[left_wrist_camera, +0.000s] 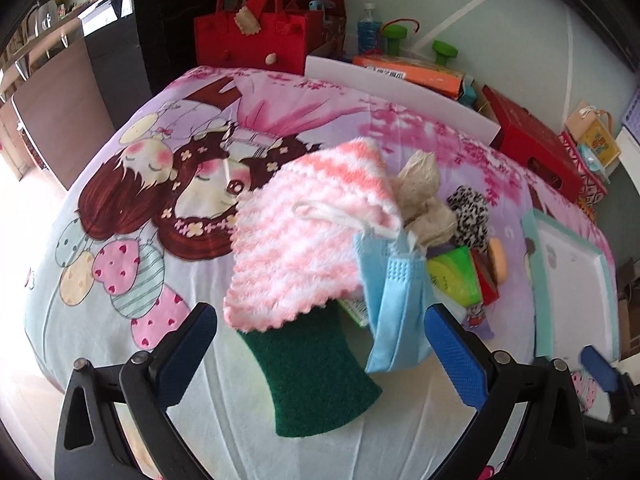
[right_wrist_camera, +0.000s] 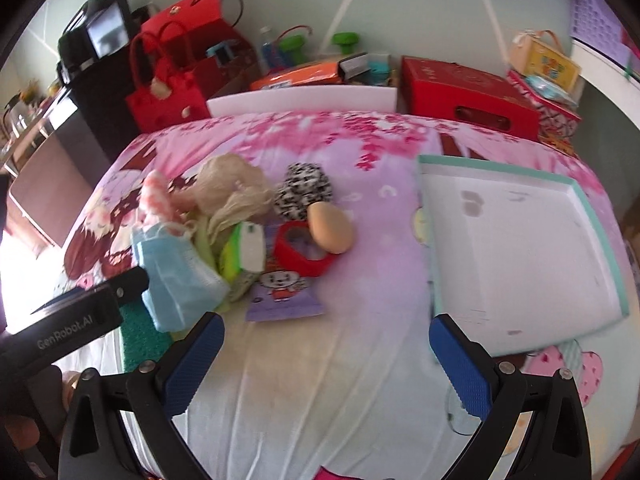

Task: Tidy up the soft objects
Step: 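Grasp the blue face mask with the left gripper while the right gripper approaches the green tissue pack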

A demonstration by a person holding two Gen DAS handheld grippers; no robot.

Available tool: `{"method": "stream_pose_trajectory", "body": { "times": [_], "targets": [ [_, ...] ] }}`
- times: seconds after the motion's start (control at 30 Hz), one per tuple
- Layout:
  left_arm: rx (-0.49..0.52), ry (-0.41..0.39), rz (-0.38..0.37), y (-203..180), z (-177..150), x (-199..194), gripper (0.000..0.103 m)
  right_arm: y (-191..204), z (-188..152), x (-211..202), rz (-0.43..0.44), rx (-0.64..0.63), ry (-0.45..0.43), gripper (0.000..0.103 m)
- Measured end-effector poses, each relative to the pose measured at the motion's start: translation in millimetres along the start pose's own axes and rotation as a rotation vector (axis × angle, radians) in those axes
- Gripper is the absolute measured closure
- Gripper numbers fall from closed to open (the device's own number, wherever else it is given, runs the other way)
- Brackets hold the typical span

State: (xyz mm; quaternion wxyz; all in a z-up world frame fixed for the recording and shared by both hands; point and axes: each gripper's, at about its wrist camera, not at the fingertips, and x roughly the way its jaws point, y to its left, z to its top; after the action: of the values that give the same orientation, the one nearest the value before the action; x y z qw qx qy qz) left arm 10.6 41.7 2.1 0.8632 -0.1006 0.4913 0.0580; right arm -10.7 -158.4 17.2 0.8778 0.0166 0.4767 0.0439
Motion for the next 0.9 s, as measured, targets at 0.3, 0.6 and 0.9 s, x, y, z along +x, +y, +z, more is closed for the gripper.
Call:
{"method": "stream_pose_trajectory", "body": {
  "times": [0.3,0.6,0.9],
  "targets": [
    [0.024,0.0,-0.112,-15,7,8,0.038,17,8,17,0.027,-0.043,0.008,0.0],
    [-0.012,0.07,-0.179,-14,5,26,0.048,17,6,25,0.013,-0.053,0.037,0.0],
    [-0.011,0.114,-0.174,-16,0,39,0.065,15,4,27,0.009,-0.045,0.05,0.0]
  ]
}}
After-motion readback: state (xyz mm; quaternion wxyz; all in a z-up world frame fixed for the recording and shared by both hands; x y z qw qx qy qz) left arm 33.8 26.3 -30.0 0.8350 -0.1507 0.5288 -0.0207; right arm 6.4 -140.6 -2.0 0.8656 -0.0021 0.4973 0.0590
